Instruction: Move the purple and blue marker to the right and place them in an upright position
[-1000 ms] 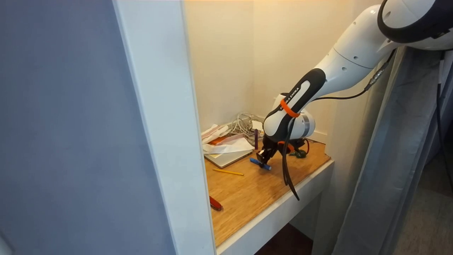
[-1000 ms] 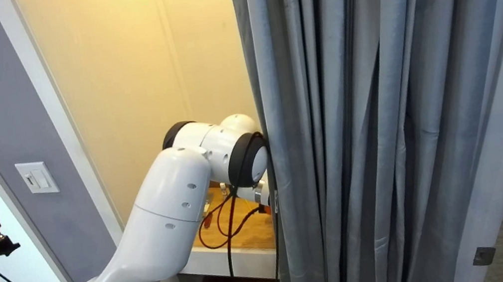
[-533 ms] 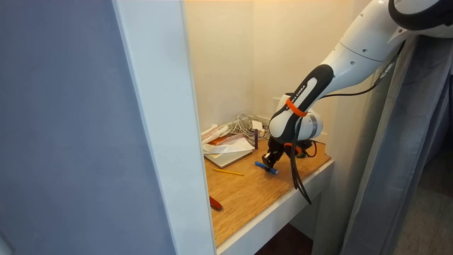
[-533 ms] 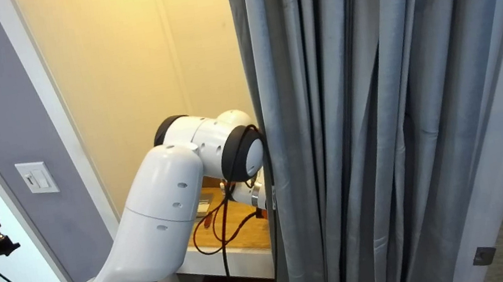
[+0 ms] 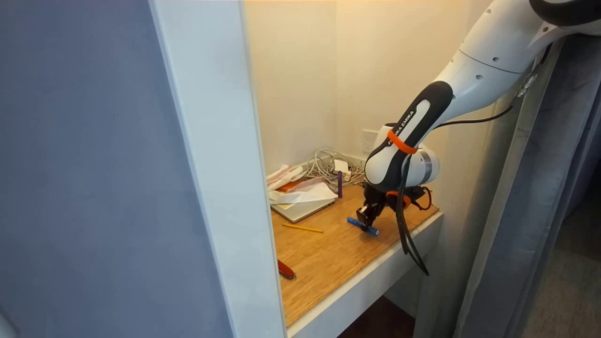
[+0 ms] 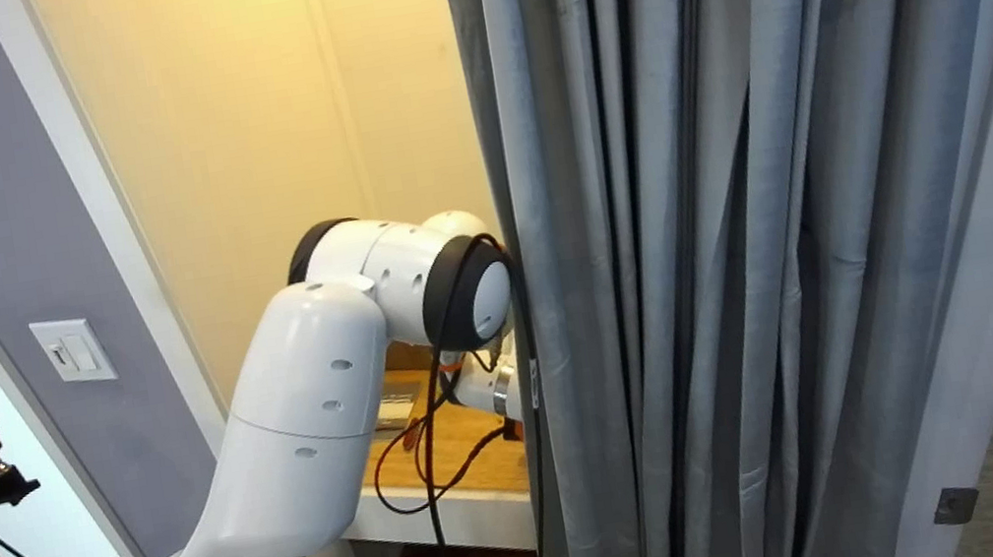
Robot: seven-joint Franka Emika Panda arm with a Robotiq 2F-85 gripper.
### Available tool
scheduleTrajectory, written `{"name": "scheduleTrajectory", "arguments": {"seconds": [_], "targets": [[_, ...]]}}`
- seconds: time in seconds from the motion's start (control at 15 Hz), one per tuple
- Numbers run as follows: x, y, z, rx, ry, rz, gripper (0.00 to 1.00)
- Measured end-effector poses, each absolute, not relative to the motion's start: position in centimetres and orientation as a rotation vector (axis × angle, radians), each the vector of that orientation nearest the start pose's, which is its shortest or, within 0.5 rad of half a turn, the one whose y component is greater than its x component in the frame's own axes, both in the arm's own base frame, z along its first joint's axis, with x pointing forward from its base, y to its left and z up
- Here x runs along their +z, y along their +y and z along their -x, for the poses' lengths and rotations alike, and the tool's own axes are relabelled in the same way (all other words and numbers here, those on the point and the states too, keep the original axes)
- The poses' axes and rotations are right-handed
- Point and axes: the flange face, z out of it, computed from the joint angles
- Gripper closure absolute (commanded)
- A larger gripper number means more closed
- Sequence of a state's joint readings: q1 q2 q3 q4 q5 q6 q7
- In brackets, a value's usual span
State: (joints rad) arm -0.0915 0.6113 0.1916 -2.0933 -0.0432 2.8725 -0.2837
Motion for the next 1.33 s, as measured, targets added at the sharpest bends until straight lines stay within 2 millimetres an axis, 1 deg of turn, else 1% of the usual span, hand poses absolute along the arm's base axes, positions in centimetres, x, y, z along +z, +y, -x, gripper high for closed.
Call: {"name": "scheduleTrajectory", "arguments": {"seconds": [0.07,0.13,0.2,0.27,0.33,0.4,0.53,0.73,0.8,0.87,1.0,1.2,1.33], "targets": [[14.7,6.2,-58.8,-0.282,-0.579,3.001,0.92],[14.7,6.2,-58.7,-0.279,-0.581,3.003,0.84],[14.7,6.2,-58.6,-0.276,-0.584,3.005,0.66],[14.7,6.2,-58.4,-0.272,-0.587,3.006,0.53],[14.7,6.3,-58.3,-0.266,-0.591,3.007,0.48],[14.8,6.4,-58.2,-0.258,-0.597,3.007,0.4],[14.7,6.9,-58.0,-0.243,-0.612,3.004,0.27],[14.6,7.7,-57.8,-0.224,-0.639,3.001,0.05],[14.6,8.0,-57.8,-0.222,-0.651,3.001,0.01],[14.7,8.1,-57.8,-0.22,-0.67,3.006,0.0],[15.2,8.5,-58.0,-0.21,-0.713,3.022,0.0],[17.2,9.4,-59.0,-0.171,-0.779,3.06,0.0],[18.8,10.2,-59.8,-0.095,-0.814,3.087,0.0]]}}
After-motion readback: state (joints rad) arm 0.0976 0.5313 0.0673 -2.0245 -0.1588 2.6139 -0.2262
